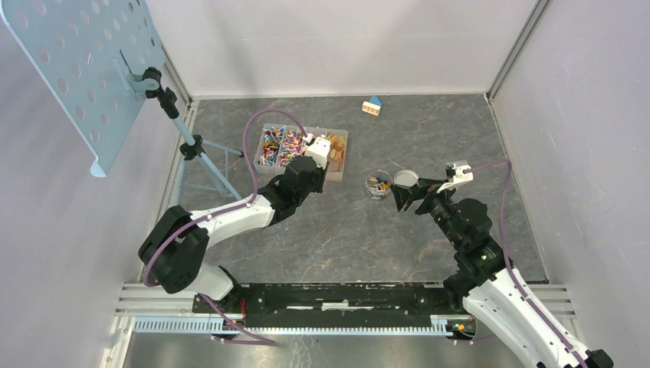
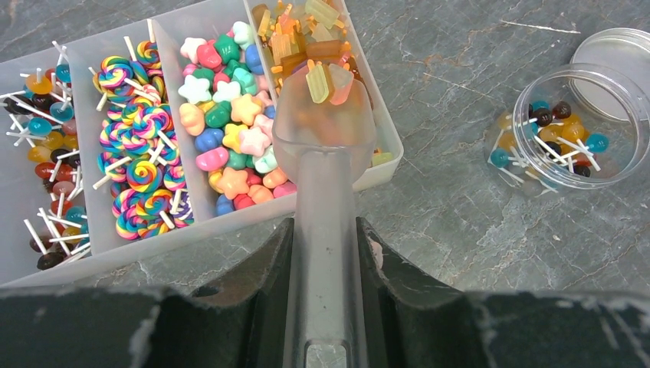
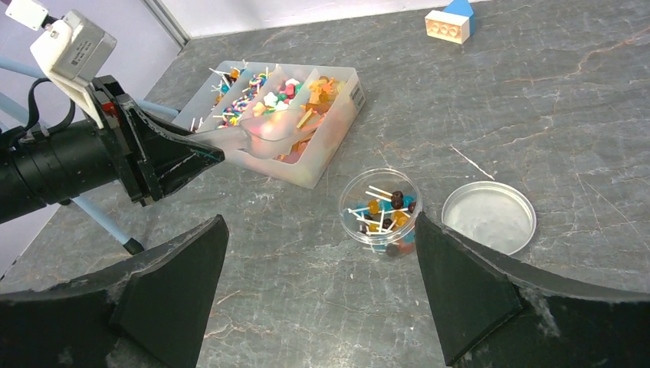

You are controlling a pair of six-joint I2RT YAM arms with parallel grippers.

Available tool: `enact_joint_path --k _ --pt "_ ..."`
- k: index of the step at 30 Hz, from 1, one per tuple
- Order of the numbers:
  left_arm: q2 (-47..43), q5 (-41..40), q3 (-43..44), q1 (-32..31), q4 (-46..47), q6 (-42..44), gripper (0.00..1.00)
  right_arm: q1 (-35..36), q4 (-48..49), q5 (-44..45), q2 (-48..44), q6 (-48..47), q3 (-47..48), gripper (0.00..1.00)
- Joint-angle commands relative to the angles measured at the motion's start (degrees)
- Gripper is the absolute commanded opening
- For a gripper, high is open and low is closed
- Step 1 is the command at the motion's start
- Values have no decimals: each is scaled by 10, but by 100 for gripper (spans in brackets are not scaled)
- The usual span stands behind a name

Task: Pack the candies
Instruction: Scoop the fake candies from the storage box.

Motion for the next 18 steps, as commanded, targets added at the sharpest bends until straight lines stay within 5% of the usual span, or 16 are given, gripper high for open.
enact_joint_path --k 1,18 --pt "-25 10 -19 -5 15 19 2 -1 24 2 3 -1 4 98" --pt "-87 15 -71 -5 60 41 2 -1 27 -1 7 2 10 98"
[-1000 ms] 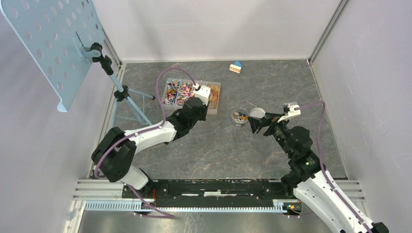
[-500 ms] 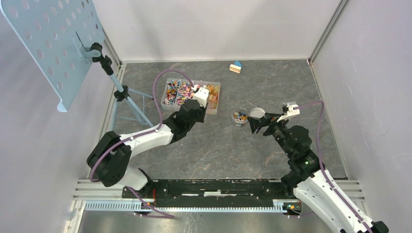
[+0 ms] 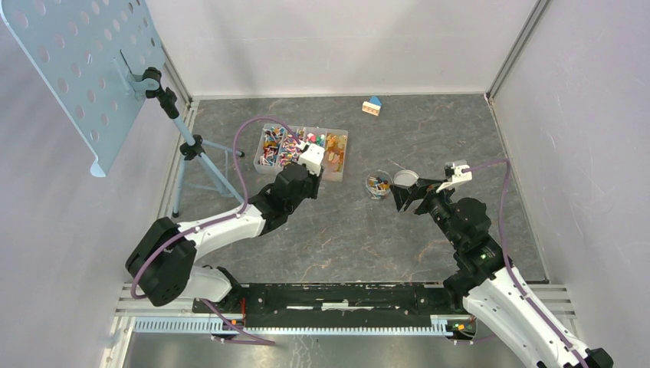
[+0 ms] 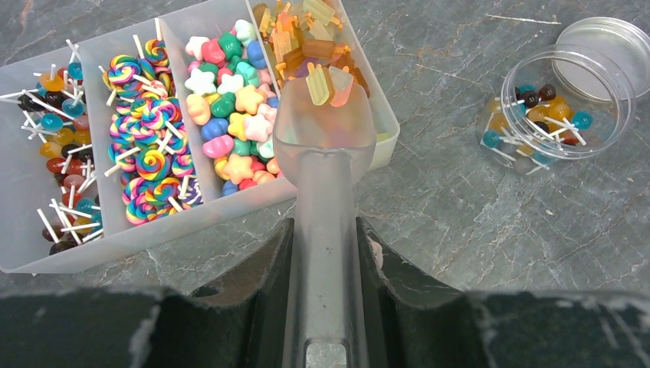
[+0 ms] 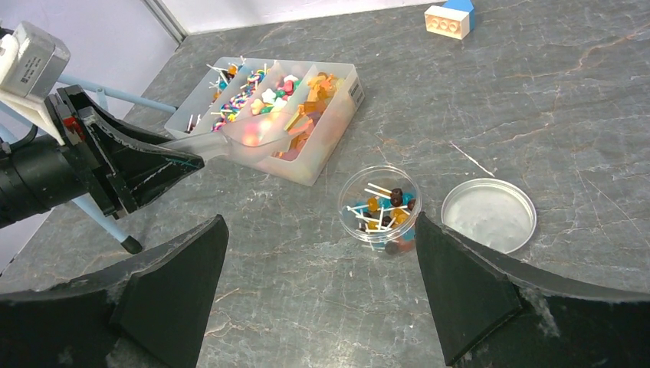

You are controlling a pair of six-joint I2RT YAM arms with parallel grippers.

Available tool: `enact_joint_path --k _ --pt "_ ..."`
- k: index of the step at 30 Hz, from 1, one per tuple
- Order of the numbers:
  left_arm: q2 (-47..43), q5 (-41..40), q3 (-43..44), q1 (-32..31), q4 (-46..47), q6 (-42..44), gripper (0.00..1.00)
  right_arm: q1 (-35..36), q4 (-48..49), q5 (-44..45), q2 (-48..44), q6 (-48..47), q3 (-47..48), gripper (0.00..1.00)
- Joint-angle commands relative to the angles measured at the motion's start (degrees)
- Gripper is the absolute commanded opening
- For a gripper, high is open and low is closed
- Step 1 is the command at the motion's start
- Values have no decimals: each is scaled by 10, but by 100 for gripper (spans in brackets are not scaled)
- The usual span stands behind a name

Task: Pack the candies
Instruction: Scoop the fake candies from the storage box.

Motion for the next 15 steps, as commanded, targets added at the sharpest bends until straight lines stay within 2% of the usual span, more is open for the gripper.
enact_joint_path --k 1,15 --pt "-28 4 -12 -4 32 27 2 -1 27 -1 0 2 11 98" --pt "-93 14 -52 -4 65 55 2 -1 28 -1 4 4 13 98"
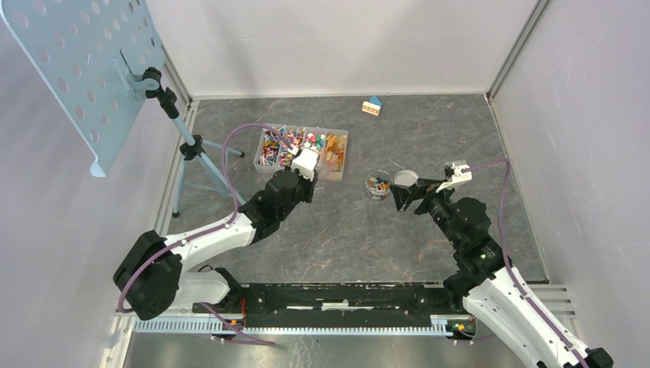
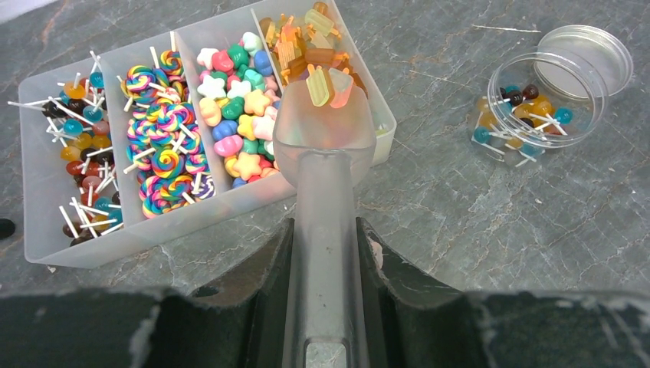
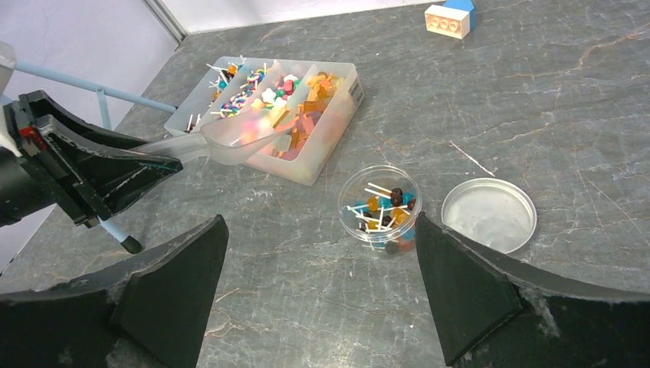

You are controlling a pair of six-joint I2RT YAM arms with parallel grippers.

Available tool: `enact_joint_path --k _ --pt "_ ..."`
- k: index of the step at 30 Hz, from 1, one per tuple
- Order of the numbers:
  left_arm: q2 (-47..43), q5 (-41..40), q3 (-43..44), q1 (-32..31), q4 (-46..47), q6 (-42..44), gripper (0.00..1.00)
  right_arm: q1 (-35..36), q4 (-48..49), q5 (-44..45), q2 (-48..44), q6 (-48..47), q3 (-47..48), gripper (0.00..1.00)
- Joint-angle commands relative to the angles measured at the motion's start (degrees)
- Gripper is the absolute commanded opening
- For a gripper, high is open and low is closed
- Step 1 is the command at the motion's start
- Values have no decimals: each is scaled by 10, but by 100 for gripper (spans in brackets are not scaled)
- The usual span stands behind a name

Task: Pack the candies
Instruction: Scoop the fake candies from the storage box.

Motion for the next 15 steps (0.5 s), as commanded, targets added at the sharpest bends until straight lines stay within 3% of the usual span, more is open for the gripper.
enact_joint_path --k 1,15 --pt "-37 11 -10 -2 51 45 2 0 28 -1 3 3 12 98" --pt "-100 101 -17 -4 58 70 2 -2 19 13 1 -6 27 98"
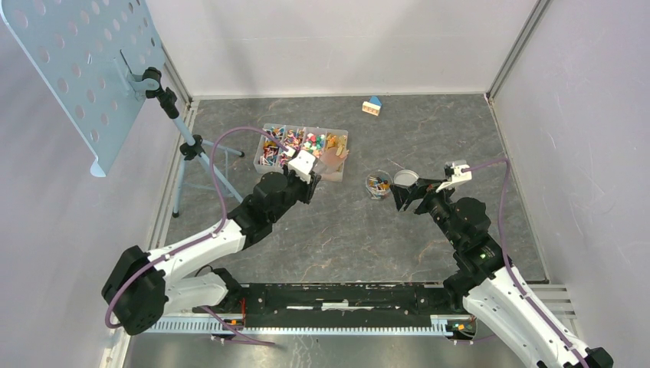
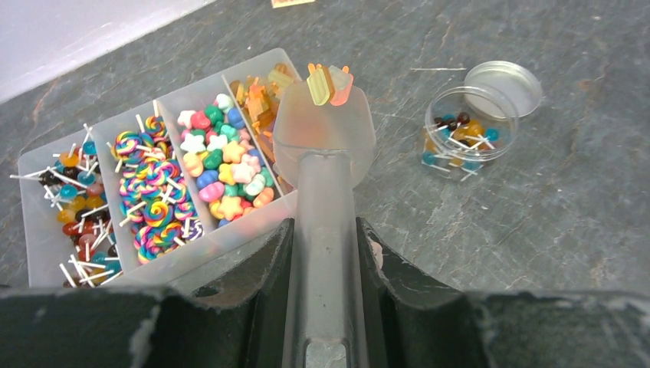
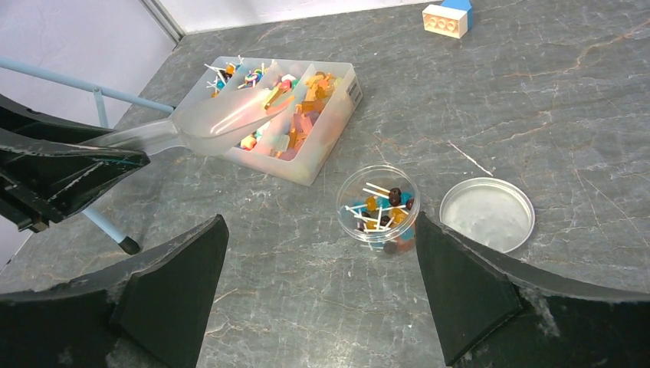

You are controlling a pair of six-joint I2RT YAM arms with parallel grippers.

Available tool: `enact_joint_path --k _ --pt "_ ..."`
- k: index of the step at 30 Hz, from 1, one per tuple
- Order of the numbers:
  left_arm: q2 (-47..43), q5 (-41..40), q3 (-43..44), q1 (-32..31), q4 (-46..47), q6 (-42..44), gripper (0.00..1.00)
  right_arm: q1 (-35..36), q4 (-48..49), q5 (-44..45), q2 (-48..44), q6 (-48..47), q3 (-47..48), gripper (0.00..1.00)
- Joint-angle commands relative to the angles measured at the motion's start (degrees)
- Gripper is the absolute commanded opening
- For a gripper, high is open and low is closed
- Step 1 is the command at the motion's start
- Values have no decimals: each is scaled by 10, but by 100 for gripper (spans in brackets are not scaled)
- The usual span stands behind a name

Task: Pack the candies
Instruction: Scoop the fake candies from the storage box, then place the fake candies in the packing bottle.

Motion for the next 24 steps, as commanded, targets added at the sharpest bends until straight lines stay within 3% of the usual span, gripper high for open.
enact_joint_path --k 1,24 --pt "-30 36 1 -5 47 31 2 -1 18 13 -3 -6 28 98" --pt "7 116 55 -62 12 71 2 -2 -7 30 -36 -19 59 98"
